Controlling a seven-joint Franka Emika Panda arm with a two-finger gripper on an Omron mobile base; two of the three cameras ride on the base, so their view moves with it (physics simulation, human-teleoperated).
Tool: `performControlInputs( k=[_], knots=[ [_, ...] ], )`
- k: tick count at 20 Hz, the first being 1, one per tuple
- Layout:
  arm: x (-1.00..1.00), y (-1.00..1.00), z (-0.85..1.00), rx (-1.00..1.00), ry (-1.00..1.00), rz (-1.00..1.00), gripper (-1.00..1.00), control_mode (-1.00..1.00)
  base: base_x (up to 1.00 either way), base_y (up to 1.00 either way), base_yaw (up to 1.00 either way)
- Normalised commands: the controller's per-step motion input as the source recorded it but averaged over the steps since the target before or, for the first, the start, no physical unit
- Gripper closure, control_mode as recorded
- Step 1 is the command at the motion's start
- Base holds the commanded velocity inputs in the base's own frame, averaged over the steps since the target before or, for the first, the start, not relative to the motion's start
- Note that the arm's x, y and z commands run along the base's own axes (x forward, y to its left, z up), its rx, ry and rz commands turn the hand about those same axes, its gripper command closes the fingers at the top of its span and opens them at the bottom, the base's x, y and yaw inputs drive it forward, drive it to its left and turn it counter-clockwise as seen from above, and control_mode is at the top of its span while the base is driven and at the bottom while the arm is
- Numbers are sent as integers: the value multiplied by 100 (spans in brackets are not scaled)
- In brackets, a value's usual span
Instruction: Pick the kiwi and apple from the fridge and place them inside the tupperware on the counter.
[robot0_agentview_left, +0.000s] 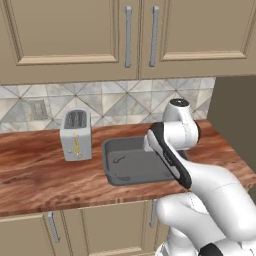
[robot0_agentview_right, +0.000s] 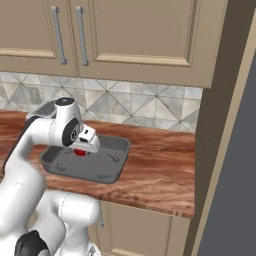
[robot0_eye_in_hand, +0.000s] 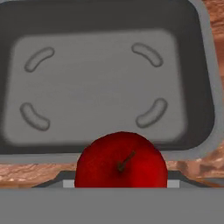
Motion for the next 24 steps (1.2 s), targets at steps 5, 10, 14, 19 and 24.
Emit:
performControlInputs(
  k=[5, 10, 14, 19, 24],
  knots=[
    [35, 0, -55, 0, 0, 0, 100, -100, 0, 0, 0],
    [37, 1, -53, 0, 0, 0, 100, -100, 0, 0, 0],
    [43, 2, -44, 0, 0, 0, 100, -100, 0, 0, 0],
    [46, 4, -39, 0, 0, 0, 100, -100, 0, 0, 0],
    [41, 6, -41, 0, 0, 0, 100, -100, 0, 0, 0]
  ],
)
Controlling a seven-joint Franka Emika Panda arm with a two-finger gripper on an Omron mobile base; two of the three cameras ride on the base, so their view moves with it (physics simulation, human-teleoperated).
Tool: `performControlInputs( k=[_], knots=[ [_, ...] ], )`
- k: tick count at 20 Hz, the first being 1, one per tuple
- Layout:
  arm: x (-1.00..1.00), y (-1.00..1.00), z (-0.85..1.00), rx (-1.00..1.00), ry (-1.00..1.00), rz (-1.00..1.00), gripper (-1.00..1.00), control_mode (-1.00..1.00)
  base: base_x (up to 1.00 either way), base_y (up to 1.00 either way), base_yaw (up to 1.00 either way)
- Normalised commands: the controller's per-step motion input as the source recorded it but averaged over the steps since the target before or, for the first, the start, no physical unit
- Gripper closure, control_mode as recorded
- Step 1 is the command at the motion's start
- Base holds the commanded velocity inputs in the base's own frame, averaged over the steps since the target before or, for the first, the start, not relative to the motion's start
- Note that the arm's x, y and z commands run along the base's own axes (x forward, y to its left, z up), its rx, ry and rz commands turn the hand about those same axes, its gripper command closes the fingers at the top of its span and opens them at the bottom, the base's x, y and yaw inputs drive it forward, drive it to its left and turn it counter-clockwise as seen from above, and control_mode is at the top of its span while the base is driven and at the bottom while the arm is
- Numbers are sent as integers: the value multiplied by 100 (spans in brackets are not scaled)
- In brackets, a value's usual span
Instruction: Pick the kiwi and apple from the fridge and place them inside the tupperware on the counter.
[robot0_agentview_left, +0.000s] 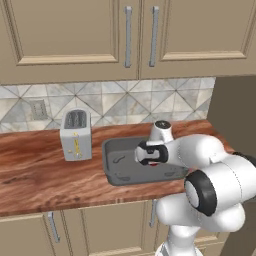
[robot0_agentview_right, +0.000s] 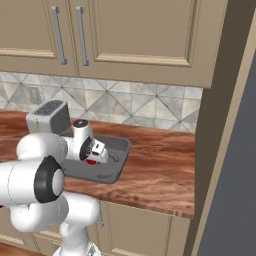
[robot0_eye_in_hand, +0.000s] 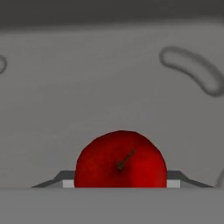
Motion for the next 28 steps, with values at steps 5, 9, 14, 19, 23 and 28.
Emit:
performControlInputs(
  k=[5, 9, 14, 19, 23, 28],
  knots=[
    [33, 7, -42, 0, 0, 0, 100, -100, 0, 0, 0],
    [28, 9, -39, 0, 0, 0, 100, -100, 0, 0, 0],
    [21, 7, -42, -4, 0, 0, -100, -100, 0, 0, 0],
    [5, 8, -21, 0, 0, 0, -100, -100, 0, 0, 0],
    [-21, 9, 1, 0, 0, -2, -100, -100, 0, 0, 0],
    [-57, 0, 32, 0, -11, -18, -100, -100, 0, 0, 0]
  ],
)
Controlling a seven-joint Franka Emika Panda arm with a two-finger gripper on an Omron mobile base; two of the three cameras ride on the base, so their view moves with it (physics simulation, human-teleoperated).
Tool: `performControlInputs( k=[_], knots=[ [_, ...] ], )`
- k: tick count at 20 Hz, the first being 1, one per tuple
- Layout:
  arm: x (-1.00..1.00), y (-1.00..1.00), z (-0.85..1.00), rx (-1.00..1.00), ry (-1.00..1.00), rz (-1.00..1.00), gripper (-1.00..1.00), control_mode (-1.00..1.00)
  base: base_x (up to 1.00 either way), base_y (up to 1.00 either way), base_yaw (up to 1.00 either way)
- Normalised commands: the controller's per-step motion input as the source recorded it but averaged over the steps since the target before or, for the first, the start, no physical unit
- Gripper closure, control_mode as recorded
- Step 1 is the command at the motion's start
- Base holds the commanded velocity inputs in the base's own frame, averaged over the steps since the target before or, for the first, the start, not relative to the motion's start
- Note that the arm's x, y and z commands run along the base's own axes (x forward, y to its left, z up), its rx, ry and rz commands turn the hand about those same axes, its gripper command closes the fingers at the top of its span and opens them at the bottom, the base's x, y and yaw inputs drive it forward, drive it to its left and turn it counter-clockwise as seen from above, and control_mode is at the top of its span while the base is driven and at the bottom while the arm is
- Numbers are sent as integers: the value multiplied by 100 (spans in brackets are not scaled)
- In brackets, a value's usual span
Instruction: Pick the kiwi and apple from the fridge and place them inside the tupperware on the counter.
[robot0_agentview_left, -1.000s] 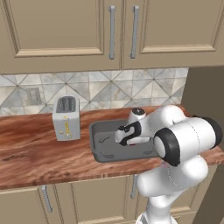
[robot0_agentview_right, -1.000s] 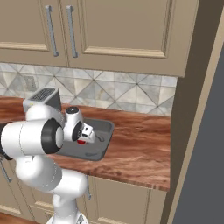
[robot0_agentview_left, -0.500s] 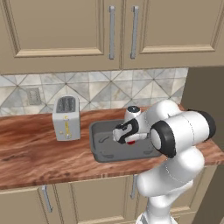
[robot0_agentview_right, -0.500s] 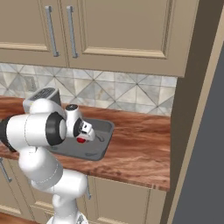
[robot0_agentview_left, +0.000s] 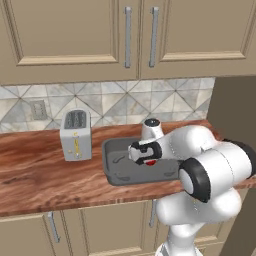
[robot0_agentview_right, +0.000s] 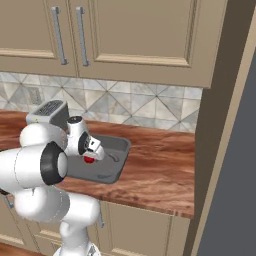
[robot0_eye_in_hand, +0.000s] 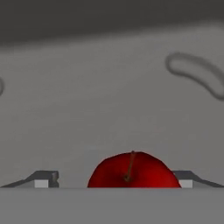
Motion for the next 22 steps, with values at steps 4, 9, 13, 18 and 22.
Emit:
performControlInputs(
  k=[4, 9, 13, 18, 22],
  knots=[
    [-63, 0, 57, 0, -37, -24, -100, -100, 0, 0, 0],
    [-53, 0, 58, 0, -35, -26, -100, -100, 0, 0, 0],
    [-8, -2, 30, 0, 6, -8, -100, -100, 0, 0, 0],
    [28, -9, 33, 0, 40, 0, -100, -100, 0, 0, 0],
    [38, -1, 12, 0, 49, 0, -100, -100, 0, 0, 0]
  ],
)
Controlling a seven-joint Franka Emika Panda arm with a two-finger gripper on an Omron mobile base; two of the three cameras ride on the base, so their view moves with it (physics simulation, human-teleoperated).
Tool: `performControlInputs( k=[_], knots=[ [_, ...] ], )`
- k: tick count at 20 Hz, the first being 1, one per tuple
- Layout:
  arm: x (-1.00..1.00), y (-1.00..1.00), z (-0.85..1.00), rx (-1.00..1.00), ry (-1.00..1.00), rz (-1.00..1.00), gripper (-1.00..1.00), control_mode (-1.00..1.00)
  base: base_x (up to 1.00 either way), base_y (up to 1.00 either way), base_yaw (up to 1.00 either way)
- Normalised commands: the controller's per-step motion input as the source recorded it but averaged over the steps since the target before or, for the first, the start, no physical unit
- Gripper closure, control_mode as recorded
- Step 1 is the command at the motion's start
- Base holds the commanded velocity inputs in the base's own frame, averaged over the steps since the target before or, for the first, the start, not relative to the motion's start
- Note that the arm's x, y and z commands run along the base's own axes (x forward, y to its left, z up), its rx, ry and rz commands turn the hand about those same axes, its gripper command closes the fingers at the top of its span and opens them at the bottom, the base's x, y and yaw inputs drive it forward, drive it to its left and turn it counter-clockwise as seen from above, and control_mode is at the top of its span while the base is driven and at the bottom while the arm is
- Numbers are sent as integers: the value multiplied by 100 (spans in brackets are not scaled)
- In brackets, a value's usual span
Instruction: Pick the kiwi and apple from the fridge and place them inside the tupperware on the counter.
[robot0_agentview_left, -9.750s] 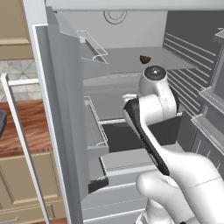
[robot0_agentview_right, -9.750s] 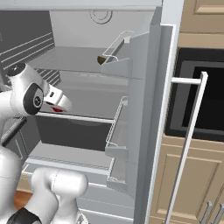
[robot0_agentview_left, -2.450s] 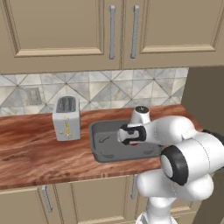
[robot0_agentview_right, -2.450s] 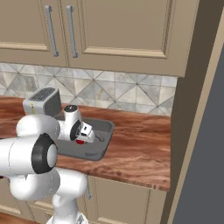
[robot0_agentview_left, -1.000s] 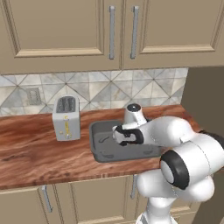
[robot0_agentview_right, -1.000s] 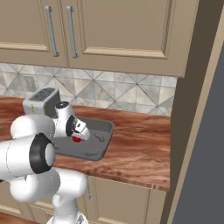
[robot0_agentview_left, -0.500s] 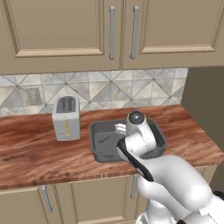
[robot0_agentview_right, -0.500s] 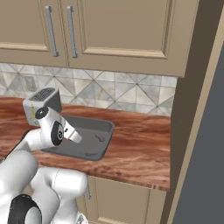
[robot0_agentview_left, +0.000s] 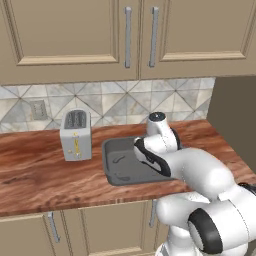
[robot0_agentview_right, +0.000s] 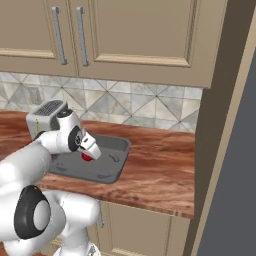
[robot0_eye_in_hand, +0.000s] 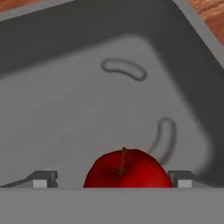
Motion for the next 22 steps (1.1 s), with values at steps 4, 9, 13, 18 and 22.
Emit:
performControlInputs(
  k=[4, 9, 13, 18, 22],
  knots=[
    [21, 0, 0, 0, 10, 0, -100, -100, 0, 0, 0],
    [19, 0, -18, 0, 2, 0, -100, -100, 0, 0, 0],
    [-24, 0, 5, 0, -8, 0, -100, -100, 0, 0, 0],
    [-65, 0, 57, 0, -14, 3, -100, -100, 0, 0, 0],
    [-74, 0, 85, 0, -8, 10, -100, -100, 0, 0, 0]
  ],
)
